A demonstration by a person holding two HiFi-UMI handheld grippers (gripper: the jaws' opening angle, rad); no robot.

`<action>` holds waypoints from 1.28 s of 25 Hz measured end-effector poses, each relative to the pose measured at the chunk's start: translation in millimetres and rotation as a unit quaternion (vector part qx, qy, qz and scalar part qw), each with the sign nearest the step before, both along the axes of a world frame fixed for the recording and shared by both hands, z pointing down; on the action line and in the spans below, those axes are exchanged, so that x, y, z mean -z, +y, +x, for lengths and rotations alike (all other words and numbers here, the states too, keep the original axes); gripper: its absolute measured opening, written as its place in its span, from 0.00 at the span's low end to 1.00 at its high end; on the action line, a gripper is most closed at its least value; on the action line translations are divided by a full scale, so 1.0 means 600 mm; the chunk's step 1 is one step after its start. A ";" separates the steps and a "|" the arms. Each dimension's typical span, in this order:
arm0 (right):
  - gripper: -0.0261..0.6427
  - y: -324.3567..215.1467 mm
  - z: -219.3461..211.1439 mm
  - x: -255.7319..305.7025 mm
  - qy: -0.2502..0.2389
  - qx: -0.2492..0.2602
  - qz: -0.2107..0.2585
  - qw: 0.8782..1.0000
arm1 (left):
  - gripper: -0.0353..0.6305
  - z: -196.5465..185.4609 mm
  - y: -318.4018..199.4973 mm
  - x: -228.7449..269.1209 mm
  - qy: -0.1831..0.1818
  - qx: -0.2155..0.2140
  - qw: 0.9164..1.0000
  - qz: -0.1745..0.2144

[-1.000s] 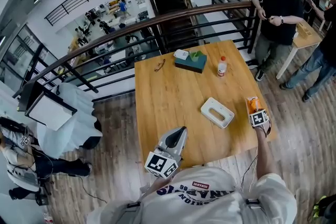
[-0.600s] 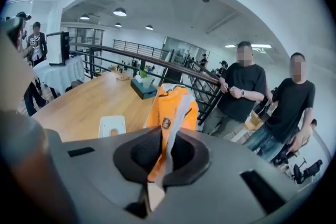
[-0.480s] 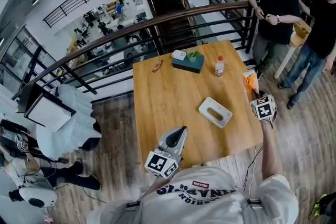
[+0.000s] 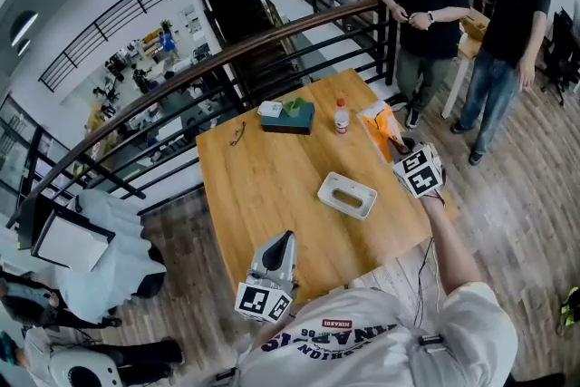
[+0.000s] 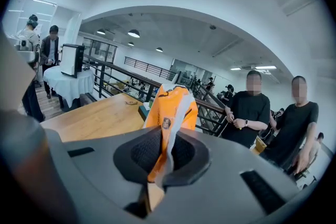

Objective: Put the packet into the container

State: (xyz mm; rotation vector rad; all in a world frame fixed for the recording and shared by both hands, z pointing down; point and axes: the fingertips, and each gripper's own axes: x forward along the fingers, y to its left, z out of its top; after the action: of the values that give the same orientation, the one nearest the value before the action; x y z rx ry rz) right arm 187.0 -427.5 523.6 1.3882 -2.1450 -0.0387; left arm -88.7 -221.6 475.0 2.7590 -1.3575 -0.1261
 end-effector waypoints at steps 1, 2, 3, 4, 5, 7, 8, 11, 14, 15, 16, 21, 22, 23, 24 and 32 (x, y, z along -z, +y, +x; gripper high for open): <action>0.06 0.006 0.000 0.002 0.001 -0.001 -0.002 1.000 | 0.06 0.002 0.003 0.002 0.000 -0.003 1.000 -0.001; 0.06 0.011 0.001 0.004 0.002 -0.001 -0.004 1.000 | 0.06 0.004 0.006 0.005 0.001 -0.006 1.000 -0.002; 0.06 0.015 0.002 0.003 0.002 -0.002 -0.006 1.000 | 0.06 0.006 0.008 0.006 0.001 -0.008 1.000 -0.002; 0.06 0.017 0.002 0.002 0.003 -0.001 -0.007 1.000 | 0.06 0.007 0.009 0.007 0.002 -0.009 1.000 -0.003; 0.06 0.018 0.000 0.000 0.003 0.000 -0.009 1.000 | 0.06 0.006 0.008 0.007 0.002 -0.009 1.000 -0.003; 0.06 0.017 -0.005 -0.005 0.004 0.004 -0.011 1.000 | 0.06 0.003 0.005 0.006 0.002 -0.007 1.000 -0.002; 0.06 0.015 -0.009 -0.007 0.005 0.006 -0.012 1.000 | 0.06 0.000 0.003 0.004 0.002 -0.006 1.000 -0.002; 0.06 0.011 -0.021 -0.015 0.006 0.011 -0.013 1.000 | 0.06 -0.008 -0.001 -0.002 0.002 -0.003 1.000 -0.001; 0.06 0.007 -0.032 -0.018 0.009 0.018 -0.014 1.000 | 0.06 -0.011 0.000 -0.003 0.002 -0.002 1.000 -0.001; 0.06 0.007 -0.037 -0.019 0.010 0.021 -0.015 1.000 | 0.06 -0.012 0.002 -0.002 0.002 -0.001 1.000 -0.001; 0.06 0.008 -0.041 -0.020 0.012 0.024 -0.017 0.999 | 0.06 -0.012 0.004 -0.001 0.003 0.000 1.000 -0.001; 0.06 0.014 -0.067 -0.037 0.026 0.046 -0.032 0.998 | 0.06 -0.022 0.016 0.006 0.004 0.010 1.000 -0.002; 0.06 0.013 -0.071 -0.044 0.028 0.049 -0.035 0.998 | 0.06 -0.023 0.016 0.005 0.004 0.011 1.000 -0.002; 0.06 0.012 -0.074 -0.052 0.030 0.052 -0.039 0.997 | 0.06 -0.025 0.017 0.005 0.003 0.013 1.000 -0.002; 0.06 0.011 -0.078 -0.061 0.032 0.056 -0.043 0.997 | 0.06 -0.026 0.018 0.004 0.003 0.014 1.000 -0.002; 0.06 -0.004 -0.116 -0.151 0.068 0.093 -0.089 0.989 | 0.06 -0.047 0.017 -0.008 0.004 0.036 0.999 -0.005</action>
State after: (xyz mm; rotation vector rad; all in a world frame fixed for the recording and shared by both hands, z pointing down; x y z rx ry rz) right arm 117.3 -430.1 614.0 1.0520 -2.1002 -0.0125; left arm -116.7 -211.5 480.0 2.6997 -1.4503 -0.1338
